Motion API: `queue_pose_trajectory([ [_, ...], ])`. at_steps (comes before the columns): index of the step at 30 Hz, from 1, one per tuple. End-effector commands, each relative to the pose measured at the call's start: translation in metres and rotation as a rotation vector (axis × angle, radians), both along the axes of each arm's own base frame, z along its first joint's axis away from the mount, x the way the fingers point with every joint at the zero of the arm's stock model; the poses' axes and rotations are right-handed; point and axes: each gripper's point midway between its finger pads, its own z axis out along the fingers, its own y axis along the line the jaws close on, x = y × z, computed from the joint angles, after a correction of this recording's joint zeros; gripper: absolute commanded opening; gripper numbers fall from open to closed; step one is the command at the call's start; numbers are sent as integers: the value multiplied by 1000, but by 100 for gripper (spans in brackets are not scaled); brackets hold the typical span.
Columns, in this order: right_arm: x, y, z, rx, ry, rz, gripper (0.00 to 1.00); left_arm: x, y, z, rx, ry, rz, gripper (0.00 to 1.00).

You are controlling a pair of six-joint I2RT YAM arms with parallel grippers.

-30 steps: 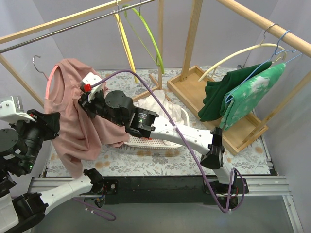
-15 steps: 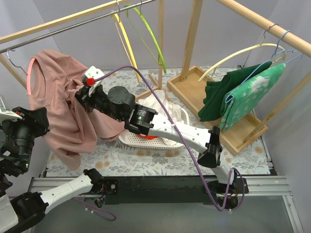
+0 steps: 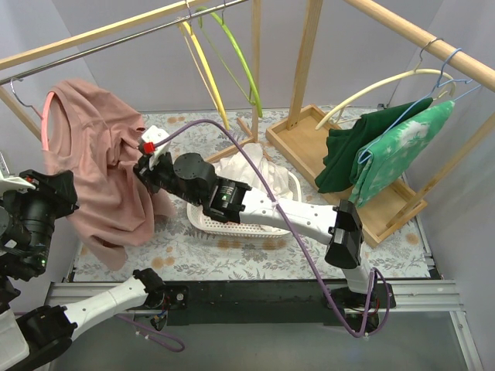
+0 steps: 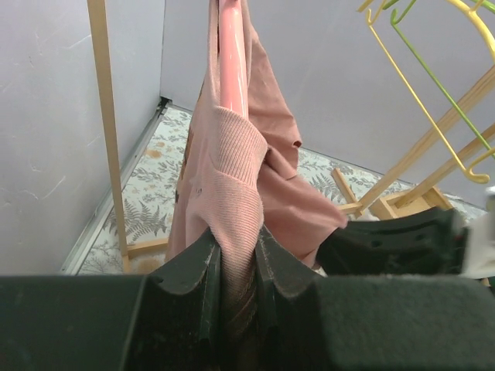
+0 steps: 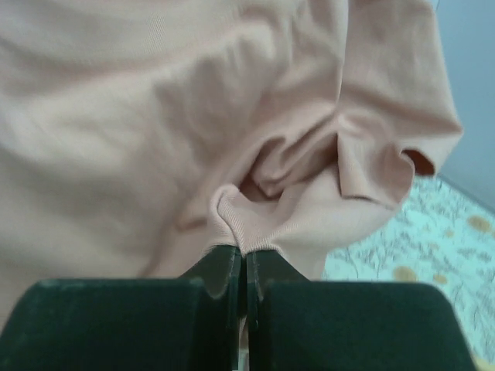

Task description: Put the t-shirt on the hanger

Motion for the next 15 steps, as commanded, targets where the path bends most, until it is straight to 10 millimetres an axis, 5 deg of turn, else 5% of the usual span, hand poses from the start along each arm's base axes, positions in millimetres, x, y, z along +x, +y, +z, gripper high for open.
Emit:
queue_pose_trajectory([
  [1, 21, -15, -28, -12, 72, -54, 1, 3, -3, 5, 13, -16, -7, 0],
  [3, 29, -15, -65, -75, 112, -59, 1, 4, -7, 5, 19, -25, -32, 0],
  [7, 42, -11, -123, -202, 215, -19, 27, 7, -14, 4, 45, -23, -58, 0],
  [8, 43, -11, -133, -219, 233, -9, 43, 8, -15, 1, 56, -11, -66, 0],
  [11, 36, -12, -156, -275, 267, 26, 63, 11, -21, -4, 75, 23, -75, 0],
  [15, 28, -15, -170, -311, 287, 60, 73, 12, -21, -3, 71, 36, -65, 0],
])
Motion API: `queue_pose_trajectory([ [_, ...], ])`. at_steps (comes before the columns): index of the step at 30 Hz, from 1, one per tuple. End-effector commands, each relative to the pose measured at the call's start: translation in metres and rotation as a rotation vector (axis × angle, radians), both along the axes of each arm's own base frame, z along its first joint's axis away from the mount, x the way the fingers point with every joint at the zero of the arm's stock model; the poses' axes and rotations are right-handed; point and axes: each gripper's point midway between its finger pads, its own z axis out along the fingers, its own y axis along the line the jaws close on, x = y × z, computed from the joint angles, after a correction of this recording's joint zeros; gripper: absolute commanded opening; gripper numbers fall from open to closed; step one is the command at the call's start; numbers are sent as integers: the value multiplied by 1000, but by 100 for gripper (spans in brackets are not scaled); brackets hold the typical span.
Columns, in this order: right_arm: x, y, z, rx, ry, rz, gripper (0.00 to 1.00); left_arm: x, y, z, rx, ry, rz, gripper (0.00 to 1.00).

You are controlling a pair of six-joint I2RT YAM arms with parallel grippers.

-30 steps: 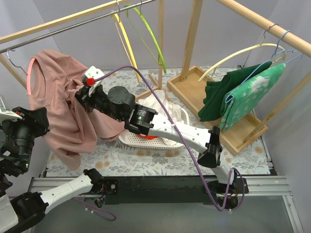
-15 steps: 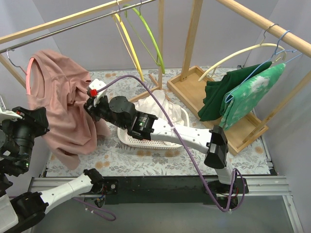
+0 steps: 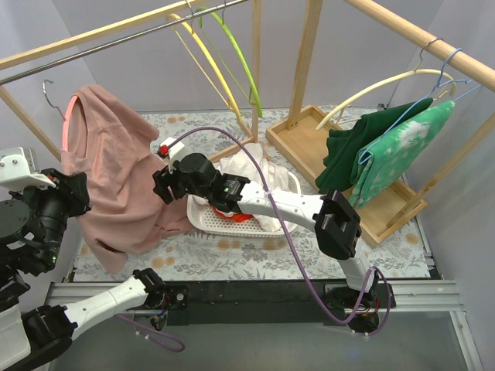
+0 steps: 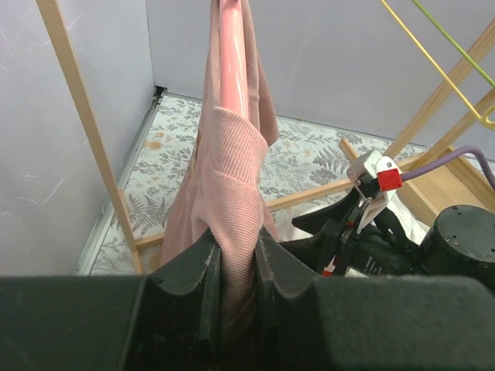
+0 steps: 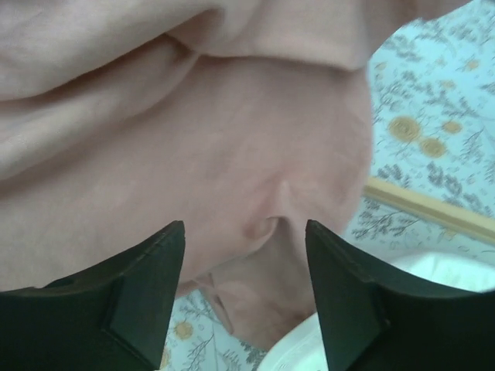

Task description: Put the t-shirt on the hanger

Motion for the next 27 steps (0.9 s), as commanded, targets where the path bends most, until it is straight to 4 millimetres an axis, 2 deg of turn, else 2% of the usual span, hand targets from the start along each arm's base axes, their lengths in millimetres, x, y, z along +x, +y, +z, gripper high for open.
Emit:
queue_pose_trajectory([
  [1, -25, 2, -5, -1, 46, 84, 76, 7, -7, 13, -30, -23, 4, 0],
  [4, -29, -3, -7, -10, 50, 92, 79, 11, -8, 15, -24, -35, 18, 0],
  [6, -31, -8, -16, -28, 61, 91, 80, 17, -11, 12, 2, -25, 38, 0],
  [7, -32, -11, -11, -22, 60, 89, 81, 19, -8, 14, 4, -33, 67, 0],
  [8, -34, -16, -19, -37, 71, 87, 81, 22, -9, 14, 15, -32, 76, 0],
  [11, -37, -23, -14, -27, 75, 86, 81, 28, -10, 22, 33, -55, 97, 0],
  [12, -39, -27, -22, -40, 84, 84, 81, 31, -13, 22, 46, -55, 94, 0],
  [13, -41, -30, -16, -26, 82, 87, 81, 34, -16, 27, 52, -71, 93, 0],
  [15, -43, -35, -21, -28, 88, 85, 81, 39, -21, 28, 67, -72, 89, 0],
  [19, -46, -42, -20, -22, 91, 87, 81, 55, -31, 28, 130, -46, 124, 0],
  [27, -49, -52, -19, -27, 92, 88, 81, 67, -32, 33, 159, -66, 205, 0],
])
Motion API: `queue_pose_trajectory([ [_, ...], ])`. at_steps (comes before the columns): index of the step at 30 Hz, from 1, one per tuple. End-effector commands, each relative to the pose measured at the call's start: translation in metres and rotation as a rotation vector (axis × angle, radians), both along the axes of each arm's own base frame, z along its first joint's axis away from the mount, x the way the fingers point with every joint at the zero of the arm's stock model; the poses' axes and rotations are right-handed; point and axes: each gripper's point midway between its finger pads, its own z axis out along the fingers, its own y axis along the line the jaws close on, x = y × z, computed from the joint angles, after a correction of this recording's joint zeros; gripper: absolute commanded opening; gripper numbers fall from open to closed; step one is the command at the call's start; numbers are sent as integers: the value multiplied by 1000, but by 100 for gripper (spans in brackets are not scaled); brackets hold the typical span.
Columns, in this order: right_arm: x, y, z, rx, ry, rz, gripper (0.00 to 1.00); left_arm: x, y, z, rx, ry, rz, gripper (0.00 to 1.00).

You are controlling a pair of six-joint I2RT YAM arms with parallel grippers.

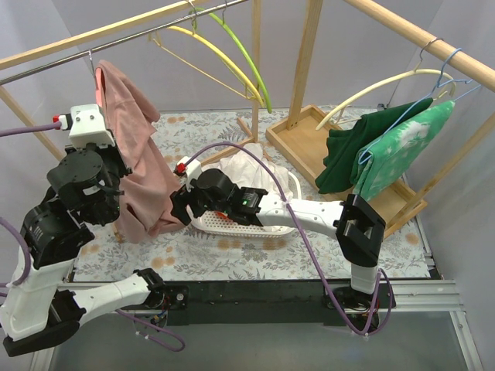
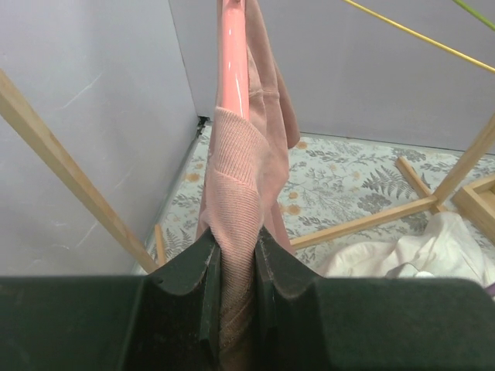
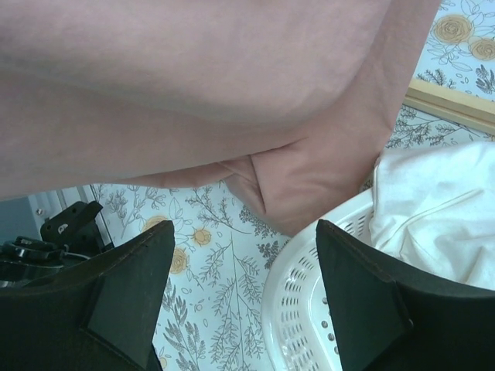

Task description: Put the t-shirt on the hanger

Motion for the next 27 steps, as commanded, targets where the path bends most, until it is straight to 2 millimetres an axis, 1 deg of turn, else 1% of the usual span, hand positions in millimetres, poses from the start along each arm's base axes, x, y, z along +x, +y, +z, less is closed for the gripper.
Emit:
queue_pose_trajectory([
  [1, -4, -3, 24, 63, -14, 10, 81, 0, 12, 28, -63, -109, 96, 0],
  [8, -9, -8, 17, 49, 6, 26, 81, 13, 10, 20, -23, -115, 198, 0],
  [14, -12, -10, 12, 23, 19, 38, 82, 15, 11, 29, -37, -158, 234, 0],
  [17, -13, -12, 11, 13, 23, 39, 81, 18, 9, 29, -41, -167, 235, 0],
  [23, -14, -12, 10, -3, 33, 42, 81, 15, 11, 34, -67, -196, 230, 0],
  [26, -16, -9, 10, -6, 39, 51, 81, 15, 10, 37, -83, -212, 212, 0],
  [27, -17, -8, 8, -9, 44, 54, 80, 17, 7, 35, -95, -215, 199, 0],
])
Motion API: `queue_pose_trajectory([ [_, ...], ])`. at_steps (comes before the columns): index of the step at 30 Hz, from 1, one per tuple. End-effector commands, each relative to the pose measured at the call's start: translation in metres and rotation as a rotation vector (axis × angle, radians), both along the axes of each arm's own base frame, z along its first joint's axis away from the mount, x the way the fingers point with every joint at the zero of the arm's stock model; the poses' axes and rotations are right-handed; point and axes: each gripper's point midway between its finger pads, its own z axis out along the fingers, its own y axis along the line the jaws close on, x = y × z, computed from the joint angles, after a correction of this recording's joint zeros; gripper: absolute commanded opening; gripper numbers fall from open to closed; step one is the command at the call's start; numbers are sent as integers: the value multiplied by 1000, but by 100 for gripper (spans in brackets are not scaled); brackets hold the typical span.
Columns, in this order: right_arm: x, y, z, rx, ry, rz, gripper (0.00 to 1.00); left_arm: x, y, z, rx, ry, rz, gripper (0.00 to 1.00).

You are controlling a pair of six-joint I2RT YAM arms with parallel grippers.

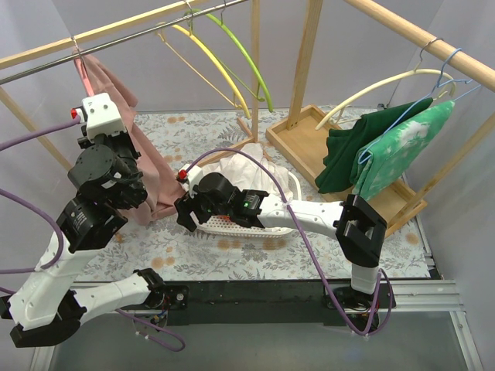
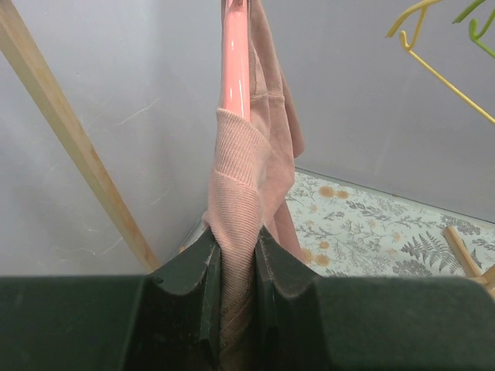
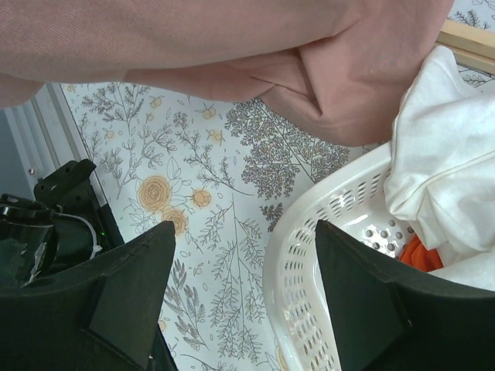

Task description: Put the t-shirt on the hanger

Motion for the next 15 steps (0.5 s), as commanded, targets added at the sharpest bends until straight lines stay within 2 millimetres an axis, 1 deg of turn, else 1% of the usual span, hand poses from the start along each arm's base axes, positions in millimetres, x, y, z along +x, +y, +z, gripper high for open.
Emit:
queue_pose_trajectory([
  [1, -3, 6, 34, 65, -3, 13, 81, -5, 2, 20, -101, -101, -44, 0],
  [7, -5, 10, 30, 55, 5, 17, 80, 9, -18, -1, -55, -40, -87, 0],
  [8, -5, 10, 30, 54, 4, 18, 80, 13, -22, -8, -40, -24, -90, 0],
  [13, -6, 9, 29, 51, -1, 22, 80, 19, -30, -13, -31, -29, -109, 0],
  [14, -7, 5, 24, 27, 4, 23, 80, 21, -31, -14, -18, -25, -111, 0],
  [15, -8, 5, 23, 25, 6, 25, 80, 23, -33, -16, -16, -29, -109, 0],
])
